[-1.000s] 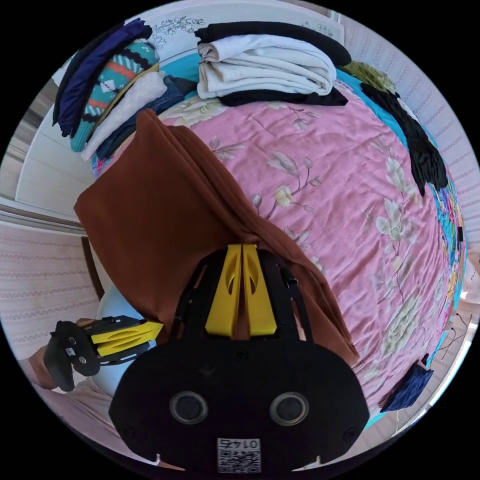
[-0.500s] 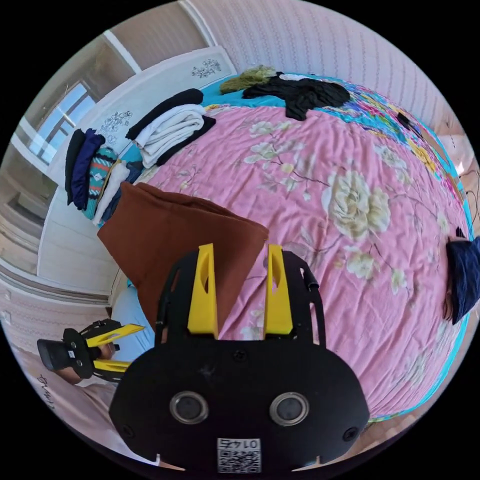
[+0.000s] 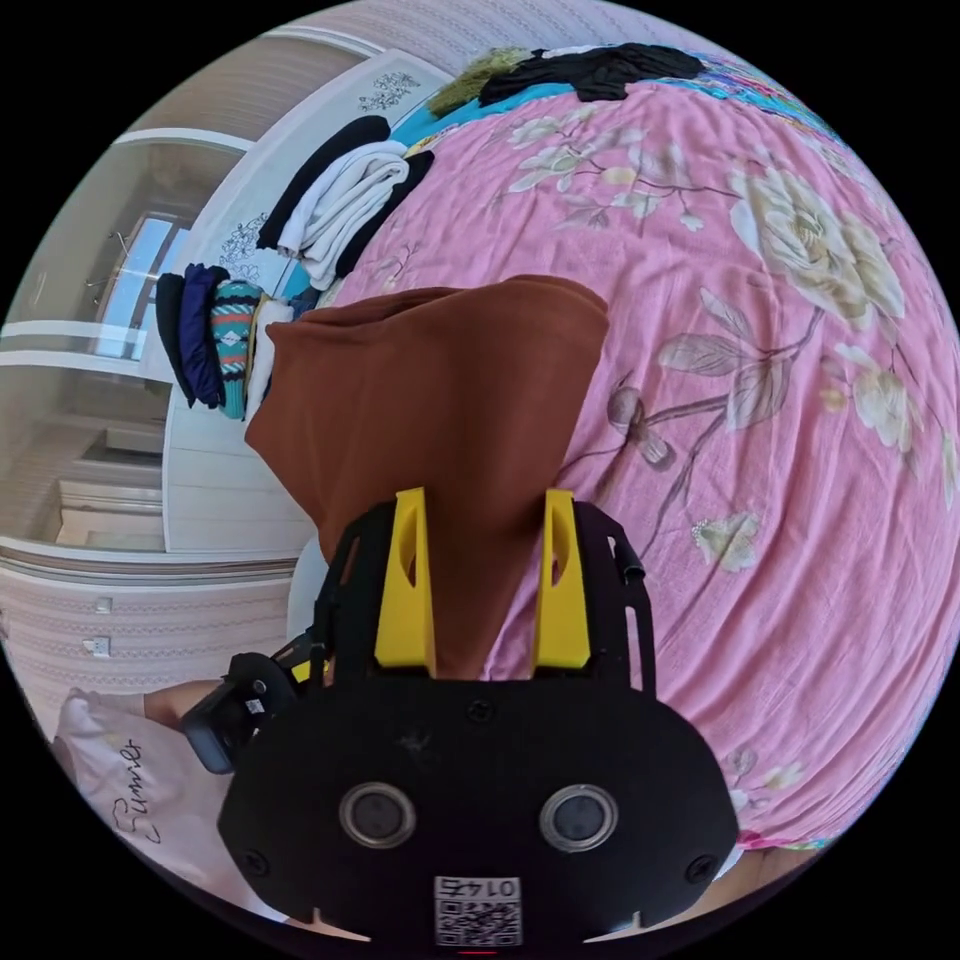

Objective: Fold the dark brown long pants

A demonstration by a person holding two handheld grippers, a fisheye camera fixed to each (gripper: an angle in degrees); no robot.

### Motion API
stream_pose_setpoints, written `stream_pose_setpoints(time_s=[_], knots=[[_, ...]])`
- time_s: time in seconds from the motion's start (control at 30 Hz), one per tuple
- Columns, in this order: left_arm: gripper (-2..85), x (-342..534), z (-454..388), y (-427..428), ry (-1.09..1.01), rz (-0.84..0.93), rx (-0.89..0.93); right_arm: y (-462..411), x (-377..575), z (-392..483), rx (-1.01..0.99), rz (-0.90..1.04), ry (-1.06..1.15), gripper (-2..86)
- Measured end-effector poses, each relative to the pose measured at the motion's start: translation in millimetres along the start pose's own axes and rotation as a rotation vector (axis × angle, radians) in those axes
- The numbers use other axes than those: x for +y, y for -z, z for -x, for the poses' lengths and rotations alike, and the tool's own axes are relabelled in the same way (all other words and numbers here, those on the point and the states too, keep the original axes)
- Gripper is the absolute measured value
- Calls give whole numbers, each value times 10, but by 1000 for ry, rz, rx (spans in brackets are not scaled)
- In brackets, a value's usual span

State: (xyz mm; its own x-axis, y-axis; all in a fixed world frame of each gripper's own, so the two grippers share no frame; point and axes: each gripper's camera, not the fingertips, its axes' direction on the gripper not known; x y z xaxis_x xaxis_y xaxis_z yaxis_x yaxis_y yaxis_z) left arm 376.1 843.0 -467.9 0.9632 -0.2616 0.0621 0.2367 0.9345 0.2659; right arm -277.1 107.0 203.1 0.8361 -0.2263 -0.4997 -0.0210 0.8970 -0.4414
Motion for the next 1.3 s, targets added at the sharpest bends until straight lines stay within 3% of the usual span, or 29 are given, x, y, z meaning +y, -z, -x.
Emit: stream_pose_setpoints(time_s=[0.3,0.5,0.67,0.97,1.1,1.3], knots=[[16,9,214,224,92,-38,61,63,314,-292,-85,-38,40,58],[2,-97,101,713,39,-137,71,367,660,-594,-314,-116,52,42],[0,-304,-125,881,-30,-233,292,728,1196,-777,-319,-181,59,36],[1,-663,-603,1010,-214,-356,607,1445,2654,-1257,-291,-337,-136,39],[3,-451,-344,1096,-182,-407,559,1383,2587,-925,-294,-324,-107,46],[6,342,692,1527,230,-499,400,962,1474,578,-267,-220,179,59]])
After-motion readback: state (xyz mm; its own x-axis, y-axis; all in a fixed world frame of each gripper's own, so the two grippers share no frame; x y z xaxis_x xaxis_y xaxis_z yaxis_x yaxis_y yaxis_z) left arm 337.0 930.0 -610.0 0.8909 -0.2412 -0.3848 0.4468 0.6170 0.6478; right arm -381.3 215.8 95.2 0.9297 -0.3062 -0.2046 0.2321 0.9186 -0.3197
